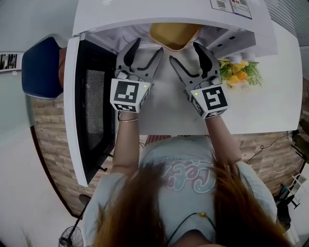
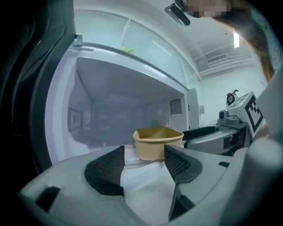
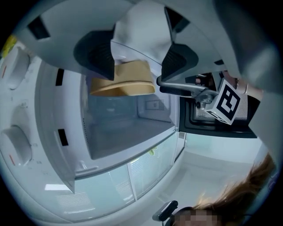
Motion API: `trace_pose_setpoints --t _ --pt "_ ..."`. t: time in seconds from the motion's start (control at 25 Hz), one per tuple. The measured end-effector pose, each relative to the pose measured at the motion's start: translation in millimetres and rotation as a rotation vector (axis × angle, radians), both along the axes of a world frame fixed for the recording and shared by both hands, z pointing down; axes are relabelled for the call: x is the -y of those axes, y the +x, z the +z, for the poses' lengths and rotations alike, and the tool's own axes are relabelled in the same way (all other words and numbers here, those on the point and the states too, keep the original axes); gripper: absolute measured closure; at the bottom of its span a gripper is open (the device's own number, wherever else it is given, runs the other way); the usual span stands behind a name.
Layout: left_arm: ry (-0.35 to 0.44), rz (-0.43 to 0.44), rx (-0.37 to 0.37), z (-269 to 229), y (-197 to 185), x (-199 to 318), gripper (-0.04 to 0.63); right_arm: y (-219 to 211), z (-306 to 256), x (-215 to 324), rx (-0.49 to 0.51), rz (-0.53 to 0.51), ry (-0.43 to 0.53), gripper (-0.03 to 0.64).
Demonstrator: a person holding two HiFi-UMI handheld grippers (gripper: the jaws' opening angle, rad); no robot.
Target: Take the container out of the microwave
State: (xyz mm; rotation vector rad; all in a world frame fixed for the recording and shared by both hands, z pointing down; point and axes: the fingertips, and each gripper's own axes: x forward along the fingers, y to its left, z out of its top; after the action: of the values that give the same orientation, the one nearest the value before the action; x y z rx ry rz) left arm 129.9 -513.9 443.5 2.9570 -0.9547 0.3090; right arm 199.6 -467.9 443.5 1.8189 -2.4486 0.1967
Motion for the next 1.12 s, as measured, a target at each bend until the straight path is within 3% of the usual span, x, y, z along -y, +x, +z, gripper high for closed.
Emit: trace_pose_setpoints --t 0.2,0.76,1.04,1.12 --pt "0.005 0.024 0.022 3 7 7 0.341 0 6 5 -0.005 0.007 -0.016 0.298" --pt "-0.017 0.209 0.102 8 35 1 0.34 5 6 8 0.014 -0.001 -0.016 0.301" --pt "-0.008 0.235 0.139 7 38 0 0.341 7 10 10 0.019 -0.001 -0.033 0.301" --pt "-0.005 0.242 0.141 7 39 -1 0.341 8 10 10 0.018 0.0 -0.033 0.341"
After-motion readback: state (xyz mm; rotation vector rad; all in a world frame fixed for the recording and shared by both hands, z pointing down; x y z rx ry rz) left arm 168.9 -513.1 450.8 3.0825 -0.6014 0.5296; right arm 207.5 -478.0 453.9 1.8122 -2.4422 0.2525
